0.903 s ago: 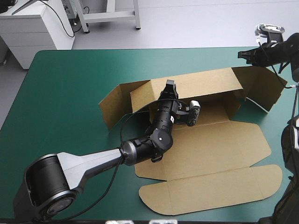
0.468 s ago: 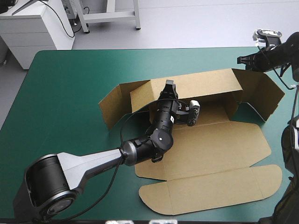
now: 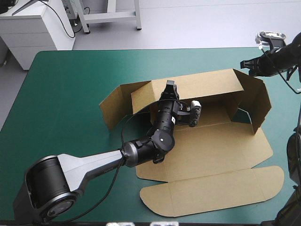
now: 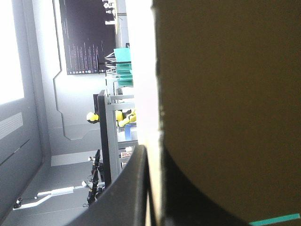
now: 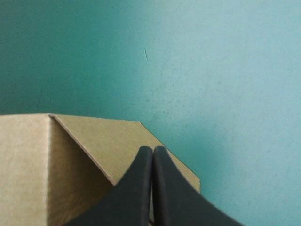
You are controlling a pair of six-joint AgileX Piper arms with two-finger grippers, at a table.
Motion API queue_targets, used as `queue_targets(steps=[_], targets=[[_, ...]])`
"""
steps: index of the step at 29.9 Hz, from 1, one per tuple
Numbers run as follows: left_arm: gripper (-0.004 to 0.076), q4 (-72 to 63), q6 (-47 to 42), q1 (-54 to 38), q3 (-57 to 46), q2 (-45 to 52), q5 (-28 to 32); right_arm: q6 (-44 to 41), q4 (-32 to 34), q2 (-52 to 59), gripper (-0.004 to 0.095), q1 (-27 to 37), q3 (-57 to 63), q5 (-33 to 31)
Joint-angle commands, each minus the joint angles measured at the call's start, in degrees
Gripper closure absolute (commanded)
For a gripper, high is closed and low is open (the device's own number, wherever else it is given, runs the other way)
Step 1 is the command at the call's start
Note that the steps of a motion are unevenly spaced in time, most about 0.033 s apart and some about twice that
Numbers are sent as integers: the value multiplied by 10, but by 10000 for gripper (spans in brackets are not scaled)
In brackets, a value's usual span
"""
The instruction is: Fold the box
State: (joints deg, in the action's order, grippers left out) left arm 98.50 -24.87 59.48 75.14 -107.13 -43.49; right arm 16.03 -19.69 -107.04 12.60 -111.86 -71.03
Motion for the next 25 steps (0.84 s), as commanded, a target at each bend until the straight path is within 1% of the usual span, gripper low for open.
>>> queue_targets(steps=[1,4,7,13,16,18,22,25], targets=[[732,-45,-7,0,4,17,-13,9,6,60,926,0,25,-5],[732,-45,-7,0,4,17,-13,26,11,81,926,0,75,-1],[732,-45,-7,0,4,17,-12,41,6,103,926,0,127,25],[732,-46,-7,0,4,17,-11,78,-31,169,926,0,244,132],[732,-46,-7,0,4,17,-11,119,-60,199,926,0,300,188],[732,-46,-7,0,4,17,-11,149,-86,208,926,0,324,211],[732,-46,-7,0,4,17,-7,222,-143,211,926,0,363,219],[732,-46,-7,0,4,17,-8,254,-158,211,926,0,376,220]])
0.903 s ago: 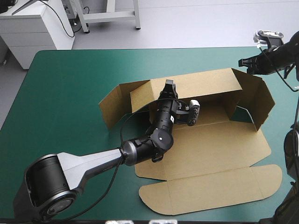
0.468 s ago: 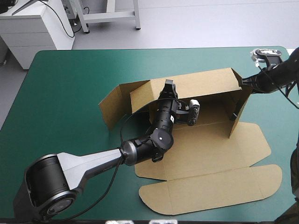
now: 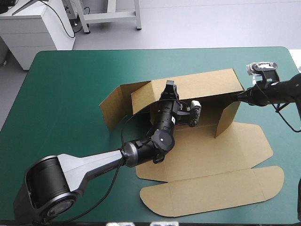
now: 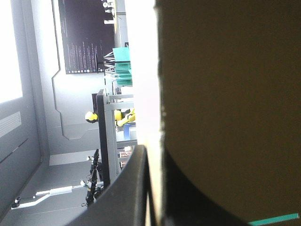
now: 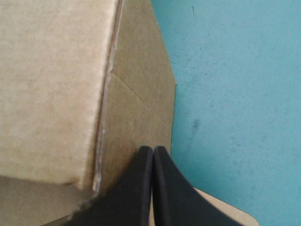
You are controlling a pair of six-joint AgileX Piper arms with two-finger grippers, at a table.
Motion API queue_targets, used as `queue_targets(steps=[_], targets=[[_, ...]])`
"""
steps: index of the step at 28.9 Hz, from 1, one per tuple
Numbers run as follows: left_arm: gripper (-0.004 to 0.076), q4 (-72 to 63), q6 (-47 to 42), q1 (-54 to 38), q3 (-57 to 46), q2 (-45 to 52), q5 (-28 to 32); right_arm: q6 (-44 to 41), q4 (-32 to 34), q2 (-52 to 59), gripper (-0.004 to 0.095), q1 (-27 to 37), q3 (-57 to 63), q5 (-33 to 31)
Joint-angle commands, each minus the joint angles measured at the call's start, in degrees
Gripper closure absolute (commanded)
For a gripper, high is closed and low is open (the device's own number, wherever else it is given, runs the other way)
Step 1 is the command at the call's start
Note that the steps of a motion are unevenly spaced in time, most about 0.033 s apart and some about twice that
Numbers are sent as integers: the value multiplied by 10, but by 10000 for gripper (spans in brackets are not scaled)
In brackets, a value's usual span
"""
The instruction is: Fold the box
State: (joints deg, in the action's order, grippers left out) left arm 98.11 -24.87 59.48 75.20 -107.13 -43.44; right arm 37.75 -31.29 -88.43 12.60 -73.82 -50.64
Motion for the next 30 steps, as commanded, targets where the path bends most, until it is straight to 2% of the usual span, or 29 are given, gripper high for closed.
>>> queue_targets(steps=[1,6,9,11,13,16,20,24,26,27,30], targets=[[732,-42,-7,0,4,17,-10,40,-41,25,926,0,-5,15],[732,-42,-7,0,4,17,-14,61,-33,26,925,0,-5,7],[732,-42,-7,0,4,17,-14,67,1,26,894,0,-5,7],[732,-42,-7,0,4,17,-14,68,33,26,814,0,-5,6],[732,-42,-7,0,4,17,-14,74,61,26,680,0,-5,0],[732,-42,-7,0,4,17,-14,135,74,26,507,0,-5,-23],[732,-42,-7,0,4,17,-14,183,70,26,433,0,-5,-26],[732,-42,-7,0,4,17,-15,249,39,25,432,0,-5,-12],[732,-42,-7,0,4,17,-15,286,0,24,431,0,-5,-10],[732,-41,-8,0,4,17,-17,332,-48,22,430,0,-5,-12],[732,-33,-39,0,4,17,-38,371,-94,17,430,0,-5,-15]])
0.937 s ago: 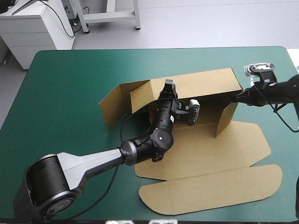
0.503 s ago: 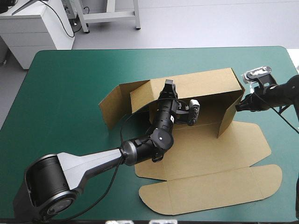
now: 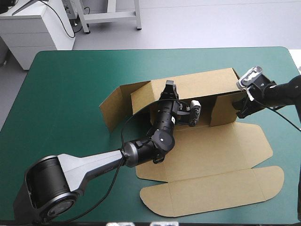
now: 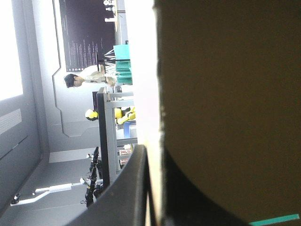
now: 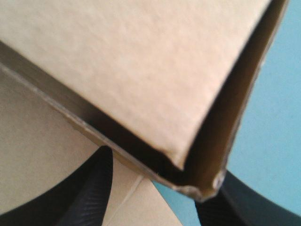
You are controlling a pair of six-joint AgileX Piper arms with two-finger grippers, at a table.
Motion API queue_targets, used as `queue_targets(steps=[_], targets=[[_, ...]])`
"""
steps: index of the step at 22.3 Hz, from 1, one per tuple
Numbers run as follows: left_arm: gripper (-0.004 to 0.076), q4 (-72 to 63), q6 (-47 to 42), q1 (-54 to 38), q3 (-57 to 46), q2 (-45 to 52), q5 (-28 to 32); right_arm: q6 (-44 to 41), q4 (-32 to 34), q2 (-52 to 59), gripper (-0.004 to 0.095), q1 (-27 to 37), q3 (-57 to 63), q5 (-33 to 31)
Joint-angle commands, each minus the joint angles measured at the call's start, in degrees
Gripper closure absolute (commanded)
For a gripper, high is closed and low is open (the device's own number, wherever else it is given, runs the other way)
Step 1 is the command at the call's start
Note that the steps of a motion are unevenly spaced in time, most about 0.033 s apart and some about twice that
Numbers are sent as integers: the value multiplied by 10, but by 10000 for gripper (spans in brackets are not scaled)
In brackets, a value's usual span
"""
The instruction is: Fold the box
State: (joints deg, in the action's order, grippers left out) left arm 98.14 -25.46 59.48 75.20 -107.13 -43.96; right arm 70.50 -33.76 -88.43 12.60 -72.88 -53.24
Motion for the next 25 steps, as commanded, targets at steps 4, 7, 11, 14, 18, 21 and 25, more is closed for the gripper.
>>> queue_targets(steps=[4,7,11,14,18,21,25], targets=[[732,13,-104,0,4,17,-69,45,-83,1,431,0,-14,12],[732,21,-106,0,5,18,-68,32,-114,-25,433,0,-14,11],[732,21,-106,0,5,18,-66,40,-215,-58,506,0,-14,14],[732,21,-106,0,5,18,-66,57,-257,-78,699,0,-14,13],[732,21,-106,0,5,18,-62,56,-255,-87,916,-6,-14,11],[732,21,-106,-1,5,18,-63,18,-223,-87,915,-20,-14,12],[732,21,-119,-1,5,18,-74,-58,-185,-84,905,-31,-4,11]])
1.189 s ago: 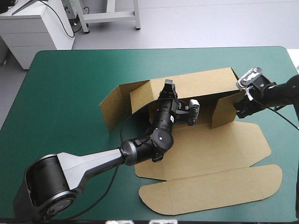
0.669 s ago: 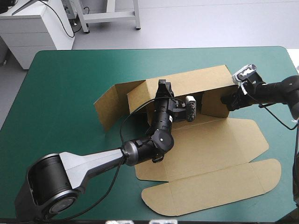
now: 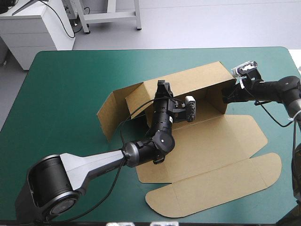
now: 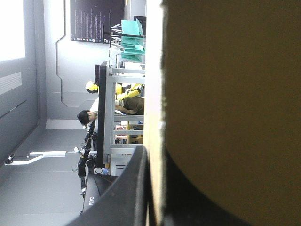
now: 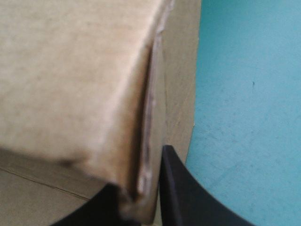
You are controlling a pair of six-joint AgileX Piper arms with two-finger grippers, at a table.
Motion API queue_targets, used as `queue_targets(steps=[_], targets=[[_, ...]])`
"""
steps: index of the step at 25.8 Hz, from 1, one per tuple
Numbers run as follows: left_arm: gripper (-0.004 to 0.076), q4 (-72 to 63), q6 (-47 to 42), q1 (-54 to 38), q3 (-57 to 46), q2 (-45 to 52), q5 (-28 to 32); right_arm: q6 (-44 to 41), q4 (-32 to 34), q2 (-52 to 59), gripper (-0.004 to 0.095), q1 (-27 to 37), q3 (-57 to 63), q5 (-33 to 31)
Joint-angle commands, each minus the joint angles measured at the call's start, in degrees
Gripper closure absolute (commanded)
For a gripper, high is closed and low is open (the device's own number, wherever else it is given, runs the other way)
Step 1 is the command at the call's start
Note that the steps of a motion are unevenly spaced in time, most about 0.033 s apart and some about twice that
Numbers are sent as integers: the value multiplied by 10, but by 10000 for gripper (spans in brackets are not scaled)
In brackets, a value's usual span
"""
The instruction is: Fold the box
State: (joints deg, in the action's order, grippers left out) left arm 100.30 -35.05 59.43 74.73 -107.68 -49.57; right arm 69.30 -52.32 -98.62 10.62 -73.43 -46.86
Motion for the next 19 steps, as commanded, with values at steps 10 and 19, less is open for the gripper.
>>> queue_targets(steps=[10,19], targets=[[732,-1,-55,-1,10,23,-26,-62,2,100,906,-13,98,18],[692,-1,-55,-1,10,23,-6,-74,7,101,906,-13,98,13]])
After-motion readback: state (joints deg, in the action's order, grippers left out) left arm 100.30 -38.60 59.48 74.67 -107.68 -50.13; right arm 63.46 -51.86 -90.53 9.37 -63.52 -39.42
